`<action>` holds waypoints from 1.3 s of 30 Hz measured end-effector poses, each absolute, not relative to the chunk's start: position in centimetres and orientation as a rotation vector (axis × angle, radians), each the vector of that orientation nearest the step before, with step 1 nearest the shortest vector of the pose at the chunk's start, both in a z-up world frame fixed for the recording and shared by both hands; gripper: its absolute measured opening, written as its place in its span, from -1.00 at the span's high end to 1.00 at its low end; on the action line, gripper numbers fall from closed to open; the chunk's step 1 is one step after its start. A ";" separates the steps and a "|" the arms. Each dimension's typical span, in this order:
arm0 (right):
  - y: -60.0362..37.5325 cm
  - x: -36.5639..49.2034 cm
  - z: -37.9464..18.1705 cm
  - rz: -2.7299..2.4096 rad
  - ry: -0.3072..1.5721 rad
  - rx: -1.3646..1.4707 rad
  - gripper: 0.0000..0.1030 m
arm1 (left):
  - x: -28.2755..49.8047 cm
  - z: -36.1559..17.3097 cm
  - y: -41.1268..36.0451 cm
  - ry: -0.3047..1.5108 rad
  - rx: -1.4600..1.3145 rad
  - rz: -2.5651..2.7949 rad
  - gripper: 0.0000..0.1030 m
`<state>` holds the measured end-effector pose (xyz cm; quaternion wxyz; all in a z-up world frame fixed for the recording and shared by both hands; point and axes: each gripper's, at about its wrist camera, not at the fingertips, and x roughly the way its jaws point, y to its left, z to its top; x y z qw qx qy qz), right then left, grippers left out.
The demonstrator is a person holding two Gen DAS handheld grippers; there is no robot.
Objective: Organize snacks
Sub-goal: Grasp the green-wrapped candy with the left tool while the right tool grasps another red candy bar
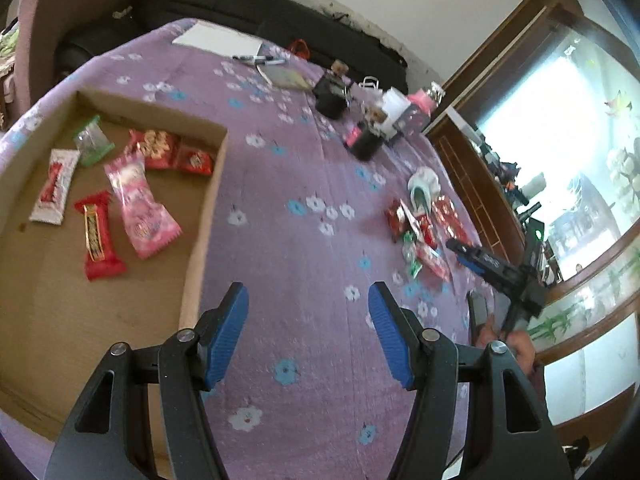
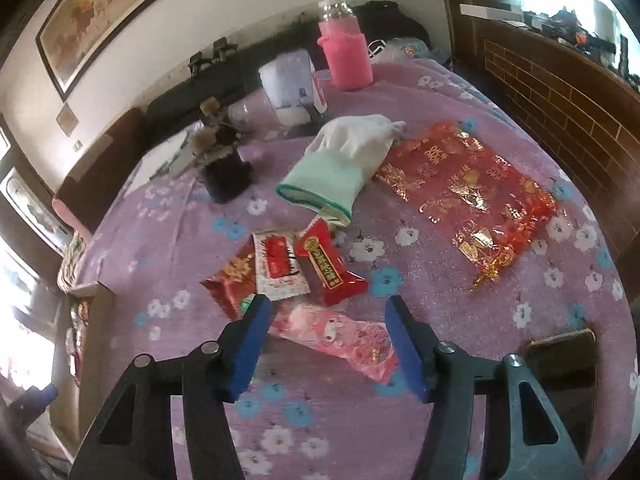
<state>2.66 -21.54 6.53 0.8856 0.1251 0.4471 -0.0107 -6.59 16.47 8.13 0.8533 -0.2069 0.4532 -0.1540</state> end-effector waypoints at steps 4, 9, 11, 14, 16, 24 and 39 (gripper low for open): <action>-21.2 4.8 5.1 -0.060 0.918 0.270 -0.19 | -7.4 7.8 16.1 0.971 -0.423 -0.310 -0.19; -19.9 8.6 4.6 -0.112 0.890 0.262 -0.21 | -7.6 7.8 16.3 0.977 -0.423 -0.292 -0.19; -19.1 10.5 3.1 -0.082 0.968 0.272 -0.23 | -7.6 7.7 16.3 0.979 -0.425 -0.292 -0.19; -17.1 10.6 2.6 -0.057 0.981 0.223 -0.17 | -7.7 7.5 16.3 0.981 -0.418 -0.290 -0.19; -15.5 9.9 2.6 0.009 1.008 0.194 0.02 | -7.6 7.2 16.3 0.985 -0.417 -0.286 -0.19; -9.5 3.0 3.6 0.341 1.064 0.068 0.16 | -7.5 6.4 15.4 1.002 -0.402 -0.313 -0.19; -13.0 -0.7 4.1 0.286 0.966 0.085 -0.13 | -7.4 5.2 12.0 1.071 -0.370 -0.377 -0.19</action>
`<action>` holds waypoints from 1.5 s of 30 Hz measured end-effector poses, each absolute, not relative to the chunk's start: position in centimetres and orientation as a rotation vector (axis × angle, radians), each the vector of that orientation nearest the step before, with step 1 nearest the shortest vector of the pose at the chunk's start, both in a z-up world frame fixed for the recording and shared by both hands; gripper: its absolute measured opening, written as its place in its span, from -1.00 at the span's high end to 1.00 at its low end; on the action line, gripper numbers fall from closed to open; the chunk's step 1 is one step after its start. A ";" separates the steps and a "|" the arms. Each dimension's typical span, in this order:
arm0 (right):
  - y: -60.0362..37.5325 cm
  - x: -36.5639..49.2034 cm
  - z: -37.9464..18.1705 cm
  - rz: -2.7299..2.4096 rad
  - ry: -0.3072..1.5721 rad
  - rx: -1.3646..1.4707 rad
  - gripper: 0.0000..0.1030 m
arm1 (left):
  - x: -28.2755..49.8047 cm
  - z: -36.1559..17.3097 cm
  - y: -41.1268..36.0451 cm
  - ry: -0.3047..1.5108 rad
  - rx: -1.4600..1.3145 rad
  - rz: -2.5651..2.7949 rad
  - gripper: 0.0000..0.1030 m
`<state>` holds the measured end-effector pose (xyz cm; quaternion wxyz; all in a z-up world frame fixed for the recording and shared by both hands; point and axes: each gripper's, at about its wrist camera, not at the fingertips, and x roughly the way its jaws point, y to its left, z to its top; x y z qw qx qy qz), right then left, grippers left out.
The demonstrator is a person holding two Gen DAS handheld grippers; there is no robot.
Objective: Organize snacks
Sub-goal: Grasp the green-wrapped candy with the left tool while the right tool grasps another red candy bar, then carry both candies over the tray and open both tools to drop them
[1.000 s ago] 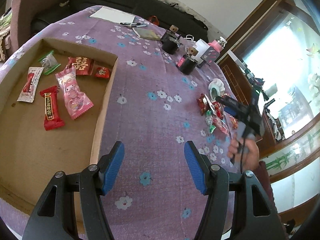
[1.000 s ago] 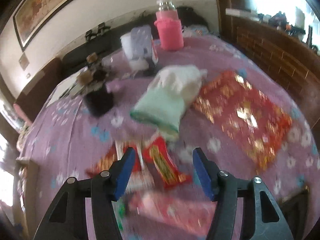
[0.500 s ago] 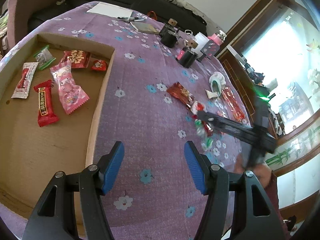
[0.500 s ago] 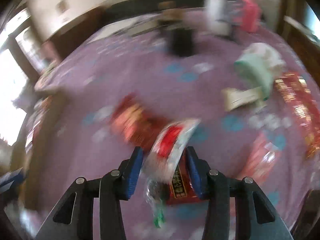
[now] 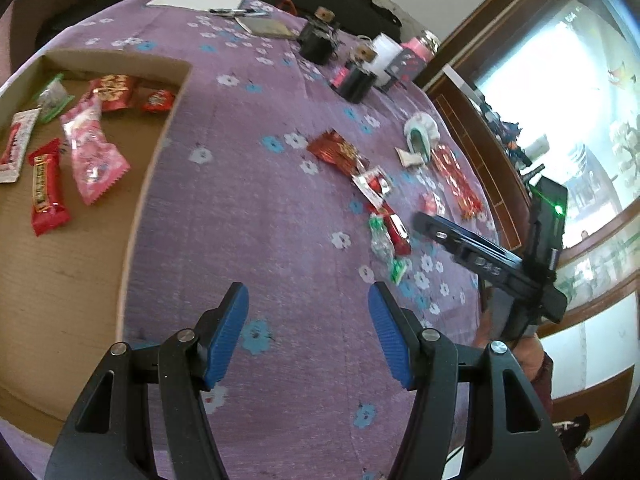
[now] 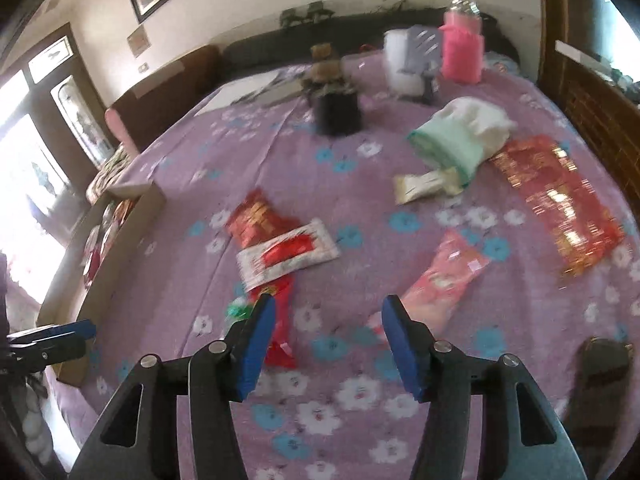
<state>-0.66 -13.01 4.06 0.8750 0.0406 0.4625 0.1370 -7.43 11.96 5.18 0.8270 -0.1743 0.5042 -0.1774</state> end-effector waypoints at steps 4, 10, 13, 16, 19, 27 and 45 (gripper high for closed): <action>-10.8 -0.6 2.9 0.317 0.981 0.058 -0.04 | -7.8 5.6 10.7 1.061 -0.319 -0.382 -0.19; -12.0 -0.4 2.4 0.261 0.986 0.112 0.61 | -7.3 5.4 8.8 1.071 -0.247 -0.370 -0.19; -14.6 -0.9 2.4 0.210 0.967 0.180 0.61 | -6.5 4.8 6.8 1.083 -0.206 -0.378 -0.18; -16.5 -1.3 2.1 0.193 0.951 0.237 0.61 | -5.6 4.1 4.2 1.096 -0.154 -0.396 -0.18; -17.2 -1.4 2.2 0.174 0.939 0.251 0.61 | -4.7 3.7 2.0 1.090 -0.099 -0.396 -0.18; -17.3 -1.6 2.1 0.169 0.924 0.249 0.61 | -3.1 2.3 -2.2 0.983 0.098 -0.361 0.52; -17.0 -2.2 2.9 0.173 0.867 0.234 0.62 | -8.0 7.8 15.7 0.859 -0.252 -0.198 0.54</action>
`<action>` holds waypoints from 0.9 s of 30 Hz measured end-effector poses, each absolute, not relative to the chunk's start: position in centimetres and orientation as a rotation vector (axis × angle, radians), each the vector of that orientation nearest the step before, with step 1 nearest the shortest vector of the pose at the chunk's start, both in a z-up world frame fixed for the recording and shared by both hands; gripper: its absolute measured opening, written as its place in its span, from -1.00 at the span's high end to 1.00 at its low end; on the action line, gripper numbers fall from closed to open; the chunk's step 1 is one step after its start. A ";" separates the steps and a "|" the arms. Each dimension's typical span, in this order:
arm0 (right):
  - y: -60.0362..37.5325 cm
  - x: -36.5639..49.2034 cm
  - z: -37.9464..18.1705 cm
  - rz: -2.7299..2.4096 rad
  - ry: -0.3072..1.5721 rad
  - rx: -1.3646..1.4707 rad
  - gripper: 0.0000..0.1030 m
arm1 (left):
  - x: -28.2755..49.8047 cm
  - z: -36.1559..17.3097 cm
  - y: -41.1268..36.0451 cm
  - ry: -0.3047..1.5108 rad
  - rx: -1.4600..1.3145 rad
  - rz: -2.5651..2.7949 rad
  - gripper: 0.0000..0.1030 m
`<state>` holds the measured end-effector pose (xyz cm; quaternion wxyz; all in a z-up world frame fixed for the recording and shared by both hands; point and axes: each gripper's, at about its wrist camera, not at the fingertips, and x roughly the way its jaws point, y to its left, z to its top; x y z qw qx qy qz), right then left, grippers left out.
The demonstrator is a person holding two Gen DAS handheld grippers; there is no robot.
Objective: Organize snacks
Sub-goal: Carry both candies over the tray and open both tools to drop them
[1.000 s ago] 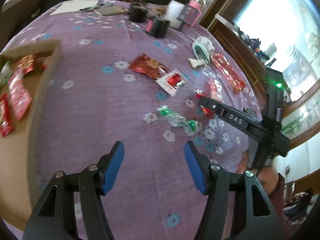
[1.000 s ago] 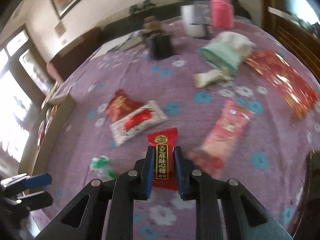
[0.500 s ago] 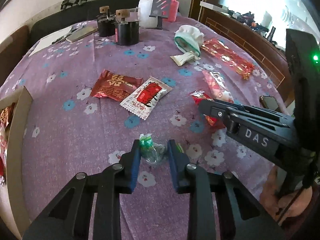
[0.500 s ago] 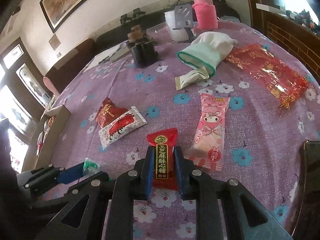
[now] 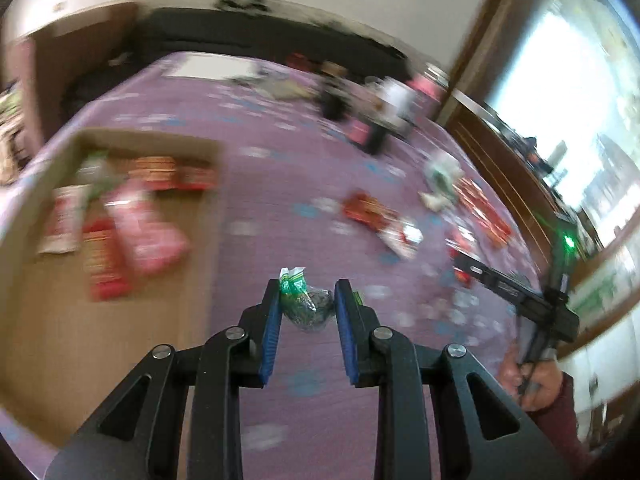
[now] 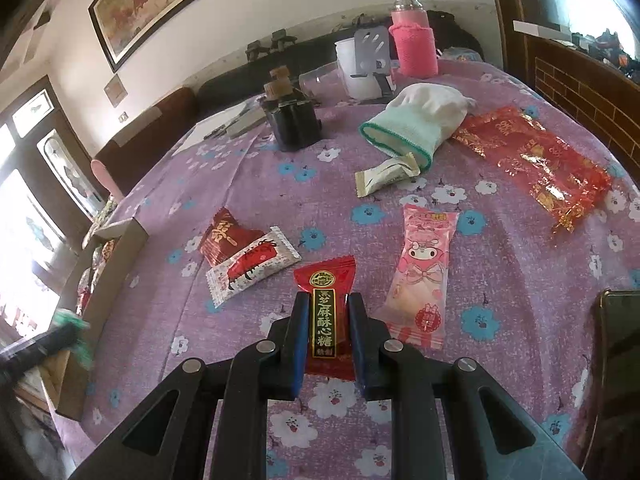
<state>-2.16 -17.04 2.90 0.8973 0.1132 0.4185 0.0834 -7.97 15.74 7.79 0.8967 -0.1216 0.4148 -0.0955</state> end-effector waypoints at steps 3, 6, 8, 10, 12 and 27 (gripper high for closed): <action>-16.0 -2.4 3.6 0.194 0.868 0.235 0.62 | -8.9 7.8 20.6 0.848 -0.288 -0.098 0.54; -13.4 -2.8 4.9 0.260 0.874 0.238 0.62 | -9.4 7.3 25.6 0.846 -0.331 0.003 0.54; -10.9 -2.9 6.0 0.314 0.876 0.216 0.62 | -9.3 6.9 27.7 0.851 -0.353 0.037 0.54; -7.8 -2.9 6.9 0.369 0.879 0.177 0.62 | -9.0 6.4 29.4 0.856 -0.365 0.062 0.54; -3.9 -2.6 7.8 0.436 0.887 0.131 0.63 | -8.6 5.9 30.3 0.864 -0.371 0.076 0.54; 16.6 -2.8 5.2 0.720 1.022 -0.077 0.64 | -4.3 3.0 33.3 0.951 -0.419 0.088 0.53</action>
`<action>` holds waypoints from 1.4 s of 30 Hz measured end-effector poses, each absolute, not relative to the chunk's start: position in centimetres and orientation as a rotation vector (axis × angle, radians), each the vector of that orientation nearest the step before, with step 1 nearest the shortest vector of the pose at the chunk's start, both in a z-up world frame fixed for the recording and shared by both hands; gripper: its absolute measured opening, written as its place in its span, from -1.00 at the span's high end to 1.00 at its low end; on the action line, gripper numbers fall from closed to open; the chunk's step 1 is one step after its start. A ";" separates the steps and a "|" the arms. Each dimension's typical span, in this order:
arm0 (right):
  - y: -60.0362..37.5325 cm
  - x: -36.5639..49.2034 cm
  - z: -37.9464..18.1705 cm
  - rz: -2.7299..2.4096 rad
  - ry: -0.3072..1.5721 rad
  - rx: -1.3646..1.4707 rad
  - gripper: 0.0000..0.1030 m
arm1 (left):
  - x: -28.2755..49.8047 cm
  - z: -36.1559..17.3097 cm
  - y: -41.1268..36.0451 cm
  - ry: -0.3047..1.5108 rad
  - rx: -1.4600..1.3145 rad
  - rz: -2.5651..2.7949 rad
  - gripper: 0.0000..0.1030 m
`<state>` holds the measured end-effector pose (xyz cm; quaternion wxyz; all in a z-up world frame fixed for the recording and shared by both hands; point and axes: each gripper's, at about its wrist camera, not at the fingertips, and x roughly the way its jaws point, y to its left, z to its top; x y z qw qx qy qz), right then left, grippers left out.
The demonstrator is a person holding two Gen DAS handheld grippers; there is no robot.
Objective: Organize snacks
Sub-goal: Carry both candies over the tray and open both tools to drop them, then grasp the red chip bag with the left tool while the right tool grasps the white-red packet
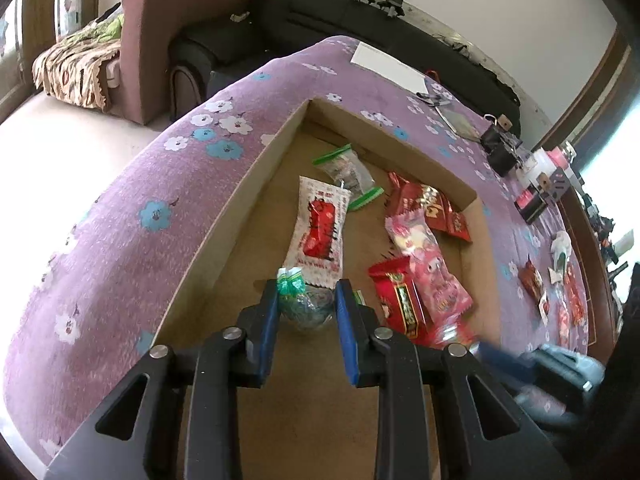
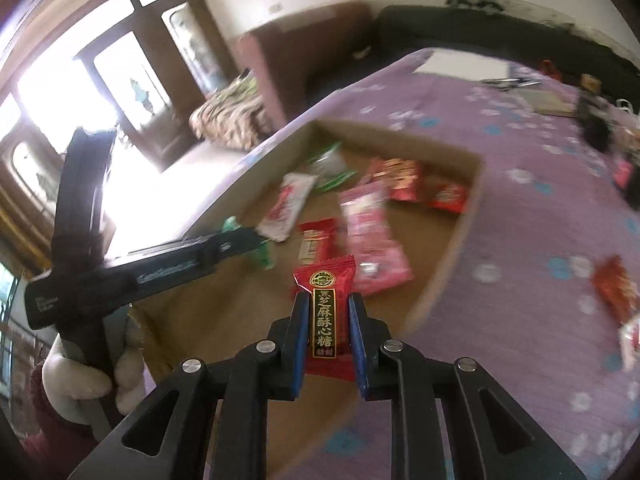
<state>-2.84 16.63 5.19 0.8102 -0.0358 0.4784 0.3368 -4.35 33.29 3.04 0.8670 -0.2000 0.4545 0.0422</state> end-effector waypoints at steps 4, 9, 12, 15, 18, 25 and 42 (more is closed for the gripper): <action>19.2 -2.9 3.8 0.735 1.056 -0.108 0.64 | -4.4 3.1 33.9 0.949 -0.461 0.073 0.44; 20.5 -2.9 3.4 0.739 1.040 -0.131 0.56 | -5.4 4.3 34.4 0.911 -0.497 0.056 0.42; 20.3 -3.2 4.2 0.753 1.019 -0.117 0.46 | -6.3 5.5 34.9 0.875 -0.531 0.086 -0.16; 19.0 -3.4 5.6 0.749 0.972 -0.098 0.30 | -7.9 7.0 35.0 0.786 -0.570 0.077 -0.34; 16.3 -3.2 7.1 0.721 0.929 -0.074 0.21 | -9.0 8.1 34.5 0.737 -0.595 0.020 -0.34; 3.7 0.9 8.2 0.447 0.898 0.051 0.00 | -10.9 9.2 30.8 0.703 -0.587 -0.039 -0.34; -3.8 10.1 1.8 0.257 1.088 0.041 0.32 | -11.5 8.9 23.2 0.832 -0.450 -0.137 -0.34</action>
